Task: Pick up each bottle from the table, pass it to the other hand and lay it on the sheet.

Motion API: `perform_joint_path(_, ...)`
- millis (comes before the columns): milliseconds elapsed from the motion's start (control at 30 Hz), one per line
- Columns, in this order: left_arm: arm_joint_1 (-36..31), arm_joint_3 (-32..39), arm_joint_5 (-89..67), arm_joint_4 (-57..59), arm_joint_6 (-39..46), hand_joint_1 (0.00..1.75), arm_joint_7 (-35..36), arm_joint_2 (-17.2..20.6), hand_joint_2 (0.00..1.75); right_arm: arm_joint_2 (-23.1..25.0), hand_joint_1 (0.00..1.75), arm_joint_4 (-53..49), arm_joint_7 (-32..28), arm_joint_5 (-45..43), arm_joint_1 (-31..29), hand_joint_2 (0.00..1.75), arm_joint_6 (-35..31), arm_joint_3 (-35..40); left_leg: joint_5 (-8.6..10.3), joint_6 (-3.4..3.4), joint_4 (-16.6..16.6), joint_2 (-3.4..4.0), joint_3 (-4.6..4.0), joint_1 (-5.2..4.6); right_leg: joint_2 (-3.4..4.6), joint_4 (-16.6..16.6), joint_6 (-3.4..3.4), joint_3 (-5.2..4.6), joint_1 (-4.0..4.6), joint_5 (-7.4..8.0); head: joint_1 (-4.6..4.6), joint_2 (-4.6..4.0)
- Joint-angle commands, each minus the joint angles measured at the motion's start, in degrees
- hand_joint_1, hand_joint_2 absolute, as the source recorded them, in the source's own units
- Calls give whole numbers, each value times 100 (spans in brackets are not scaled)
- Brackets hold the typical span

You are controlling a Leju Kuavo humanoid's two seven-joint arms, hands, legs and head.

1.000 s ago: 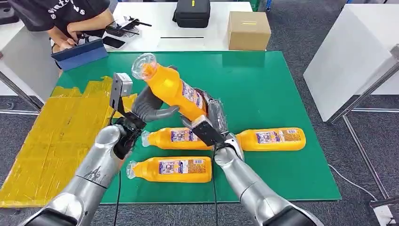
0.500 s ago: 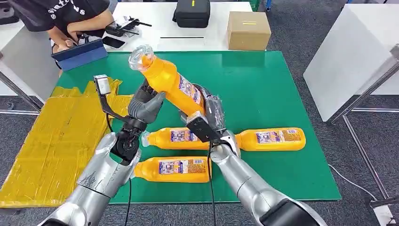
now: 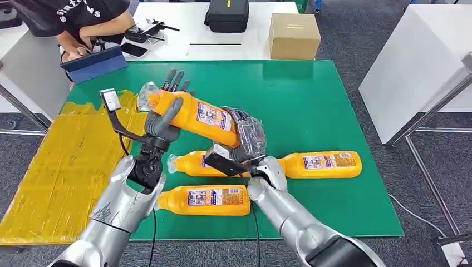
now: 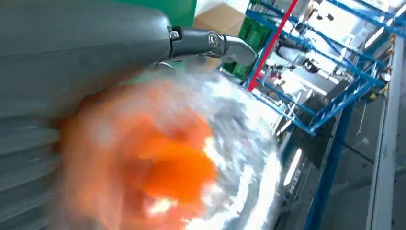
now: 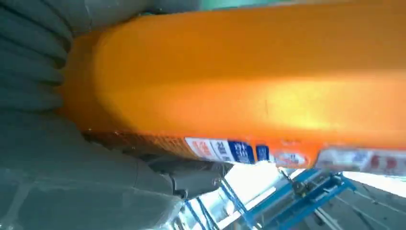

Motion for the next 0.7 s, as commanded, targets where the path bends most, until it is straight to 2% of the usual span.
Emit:
perform_joint_path(33,-293,81,-39,191,43,0,25,-66,175,321,175,-21,34,730,23,175,24,-1164,-6,-14,3,-9,11,7,-14,0,-5,16,6,-8,2,0)
perform_joint_path(300,-313,92,-116,311,48,0,38,-189,175,321,175,-90,654,938,-115,175,24,-1123,-5,-13,3,-9,9,1,-15,3,-3,12,1,-8,2,0)
perform_joint_path(700,-431,91,-109,615,-5,0,29,-317,175,321,175,-312,944,947,-169,175,24,-1053,-11,-18,9,-7,18,2,-14,8,-5,21,2,-13,2,0)
